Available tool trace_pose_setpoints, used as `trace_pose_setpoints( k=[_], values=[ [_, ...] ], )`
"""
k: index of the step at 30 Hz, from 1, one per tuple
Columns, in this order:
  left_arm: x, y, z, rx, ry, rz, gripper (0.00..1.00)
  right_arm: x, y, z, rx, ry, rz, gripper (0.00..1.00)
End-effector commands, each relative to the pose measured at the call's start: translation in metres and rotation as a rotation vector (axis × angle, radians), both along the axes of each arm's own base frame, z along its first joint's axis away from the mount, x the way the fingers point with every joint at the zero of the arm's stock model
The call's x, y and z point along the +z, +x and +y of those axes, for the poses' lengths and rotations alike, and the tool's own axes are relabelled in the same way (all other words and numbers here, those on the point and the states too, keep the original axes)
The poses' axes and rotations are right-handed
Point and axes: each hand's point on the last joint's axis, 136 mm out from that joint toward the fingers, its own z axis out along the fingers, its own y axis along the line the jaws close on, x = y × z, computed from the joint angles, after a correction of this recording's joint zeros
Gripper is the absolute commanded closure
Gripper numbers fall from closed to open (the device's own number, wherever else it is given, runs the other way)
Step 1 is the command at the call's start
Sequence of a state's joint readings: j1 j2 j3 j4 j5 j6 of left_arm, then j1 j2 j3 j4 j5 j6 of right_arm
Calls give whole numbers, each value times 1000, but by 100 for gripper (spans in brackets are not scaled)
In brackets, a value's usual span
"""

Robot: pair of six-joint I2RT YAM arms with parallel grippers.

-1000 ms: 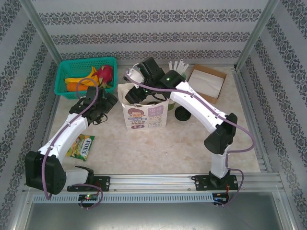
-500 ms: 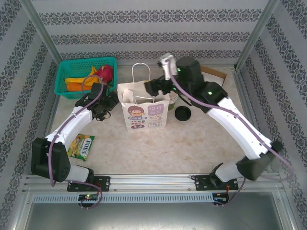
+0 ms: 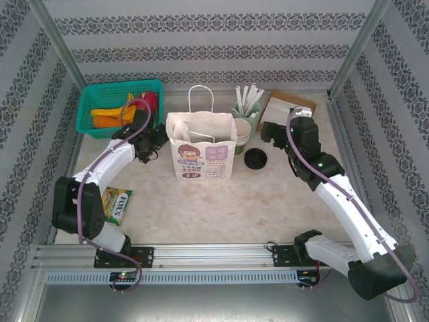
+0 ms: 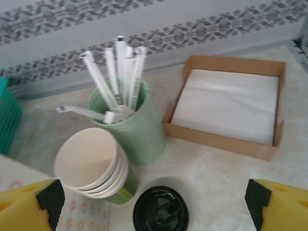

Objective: Pack the takeout coffee

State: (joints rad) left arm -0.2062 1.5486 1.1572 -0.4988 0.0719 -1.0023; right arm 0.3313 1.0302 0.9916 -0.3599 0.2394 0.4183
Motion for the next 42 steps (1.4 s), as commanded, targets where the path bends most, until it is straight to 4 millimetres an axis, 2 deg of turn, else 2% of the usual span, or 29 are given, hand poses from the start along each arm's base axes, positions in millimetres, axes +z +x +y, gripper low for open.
trace_pose_setpoints(
  k=[1, 7, 11, 15, 19, 24, 26, 30, 33, 38, 41, 42],
  values=[
    [7, 7, -7, -45, 22, -13, 0, -3, 1, -17, -68, 41, -39, 2],
    [16, -15, 35, 53, 194, -43, 0, -66, 0, -60, -142, -66, 74, 2],
    [24, -30, 78, 123, 368, -60, 0, -105, 4, -83, -197, -143, 67, 2],
    [36, -45, 124, 222, 599, -109, 0, -129, 10, -88, -175, -215, -9, 2],
    [41, -48, 147, 248, 754, -161, 0, -148, 19, -89, -123, -263, 45, 2],
    [26, -44, 173, 249, 939, -150, 1, -173, 40, -75, 0, -268, 70, 2],
    [11, -38, 175, 220, 952, -164, 0, -172, 50, -71, 28, -278, 73, 2],
    [-24, -17, 161, 18, 896, -197, 1, -165, 67, -68, 46, -264, -11, 2],
    [-38, -6, 148, -87, 865, -263, 0, -171, 74, -64, 86, -264, -19, 2],
    [-37, 3, 132, -187, 843, -399, 1, -165, 62, -61, 106, -247, -121, 2],
    [-42, 3, 114, -280, 802, -501, 1, -170, 58, -64, 78, -237, -208, 2],
    [-43, 2, 109, -302, 797, -533, 1, -172, 57, -68, 61, -236, -182, 2]
  ],
)
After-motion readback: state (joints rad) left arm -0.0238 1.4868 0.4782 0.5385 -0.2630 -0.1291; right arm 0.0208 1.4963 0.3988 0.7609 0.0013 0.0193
